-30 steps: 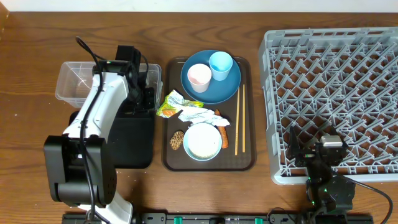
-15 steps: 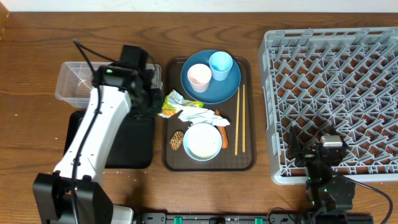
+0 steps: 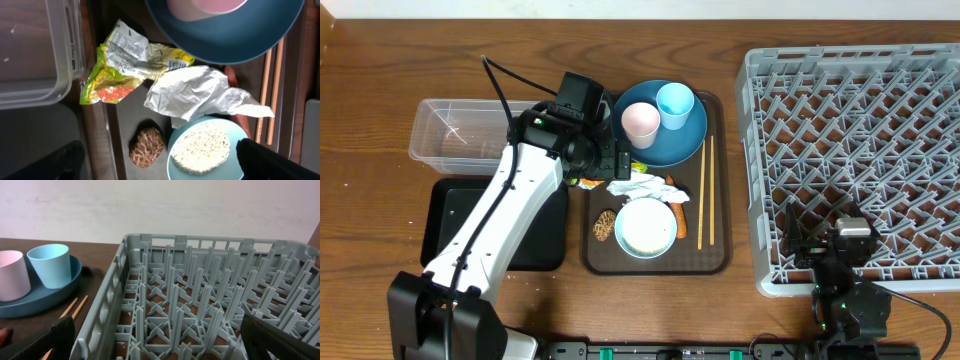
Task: Sort waste into correct bins and load items into the dishwasher rack
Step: 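Move the left gripper over the yellow-green snack wrapper on the tray, then lower the left gripper and pinch the snack wrapper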
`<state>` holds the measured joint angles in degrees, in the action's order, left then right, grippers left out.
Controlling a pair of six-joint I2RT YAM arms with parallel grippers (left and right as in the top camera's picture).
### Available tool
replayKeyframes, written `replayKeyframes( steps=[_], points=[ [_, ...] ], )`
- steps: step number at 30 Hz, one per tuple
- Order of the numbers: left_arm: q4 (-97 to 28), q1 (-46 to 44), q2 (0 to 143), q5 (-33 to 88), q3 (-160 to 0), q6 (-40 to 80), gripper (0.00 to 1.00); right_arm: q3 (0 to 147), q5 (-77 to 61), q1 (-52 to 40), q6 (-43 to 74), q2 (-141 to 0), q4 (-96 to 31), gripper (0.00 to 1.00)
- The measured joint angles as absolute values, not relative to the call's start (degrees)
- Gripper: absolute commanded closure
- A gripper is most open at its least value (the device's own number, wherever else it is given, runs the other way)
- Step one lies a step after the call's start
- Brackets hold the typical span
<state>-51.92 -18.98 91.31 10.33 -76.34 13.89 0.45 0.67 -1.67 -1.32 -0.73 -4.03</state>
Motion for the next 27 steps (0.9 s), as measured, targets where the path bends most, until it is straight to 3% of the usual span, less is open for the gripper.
replayKeyframes(
  steps=[1, 2, 3, 9, 16, 27],
  points=[
    [-51.6, -19.0, 91.3, 10.3, -76.3, 14.2, 0.46, 0.4, 0.7, -1.7, -1.3, -0.7, -4.0, 0.01],
    [-51.3, -19.0, 91.3, 10.3, -76.3, 14.0, 0.54, 0.4, 0.7, -1.7, -1.3, -0.7, -4.1, 0.01],
    [-50.8, -19.0, 91.3, 10.3, -76.3, 14.2, 0.56, 0.4, 0.7, -1.7, -1.3, -0.7, -4.1, 0.01],
    [-48.5, -19.0, 91.5, 10.3, -76.3, 19.5, 0.53, 0.4, 0.7, -1.7, -1.3, -0.7, -4.1, 0.01],
    [-47.9, -19.5, 94.4, 10.3, -76.3, 23.4, 0.43, 0.4, 0.7, -1.7, -1.3, -0.7, -4.0, 0.01],
    [-45.2, -21.8, 102.3, 9.3, -76.3, 26.7, 0.42, 0.4, 0.7, -1.7, -1.3, -0.7, -4.1, 0.01]
  ],
)
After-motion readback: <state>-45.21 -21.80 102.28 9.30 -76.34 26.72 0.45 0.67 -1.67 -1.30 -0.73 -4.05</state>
